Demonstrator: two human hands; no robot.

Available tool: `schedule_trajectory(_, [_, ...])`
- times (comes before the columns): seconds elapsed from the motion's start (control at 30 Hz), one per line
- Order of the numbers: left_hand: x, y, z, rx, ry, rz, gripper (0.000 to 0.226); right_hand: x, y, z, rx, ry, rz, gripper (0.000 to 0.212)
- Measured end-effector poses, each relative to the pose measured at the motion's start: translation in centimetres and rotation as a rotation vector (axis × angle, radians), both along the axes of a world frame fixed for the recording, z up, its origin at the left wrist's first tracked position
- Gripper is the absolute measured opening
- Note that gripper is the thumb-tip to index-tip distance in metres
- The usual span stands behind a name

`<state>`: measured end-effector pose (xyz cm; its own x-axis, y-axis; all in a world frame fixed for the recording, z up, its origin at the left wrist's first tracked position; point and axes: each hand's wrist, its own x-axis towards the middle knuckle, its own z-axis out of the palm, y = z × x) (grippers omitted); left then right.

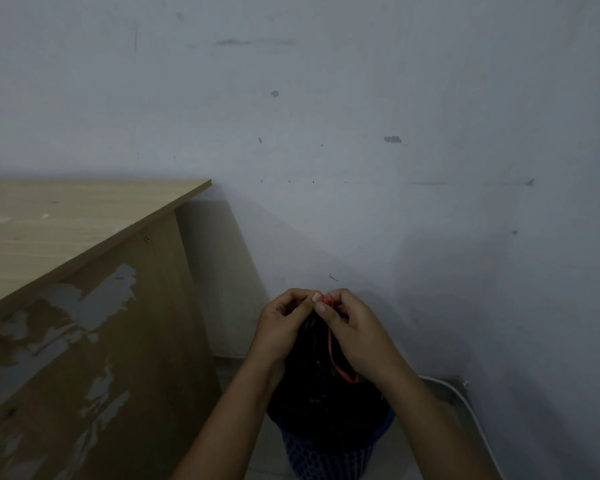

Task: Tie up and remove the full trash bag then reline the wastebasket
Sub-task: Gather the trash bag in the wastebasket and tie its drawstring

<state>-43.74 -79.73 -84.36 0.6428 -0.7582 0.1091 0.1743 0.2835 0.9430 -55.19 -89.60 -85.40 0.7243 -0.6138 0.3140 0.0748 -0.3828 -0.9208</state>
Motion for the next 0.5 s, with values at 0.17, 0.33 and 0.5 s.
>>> schedule_trajectory(0.17, [-0.2, -0.1, -0.1, 0.000, 0.058, -0.055, 0.023, -0.1, -0.3, -0.2, -0.323, -0.069, -0.157, 0.025])
schedule_trajectory(0.33, [-1.3, -0.7, 0.2, -0.049, 0.199, 0.011, 0.020, 0.4, 0.0, -0.4, -0.557, -0.039, -0.410, 0.031])
schedule_trajectory(0.5, [-2.3, -1.7, 0.7, -0.050, 0.373, 0.107, 0.003, 1.3, 0.2, -0.3, -0.727, 0.022, -0.644, 0.031])
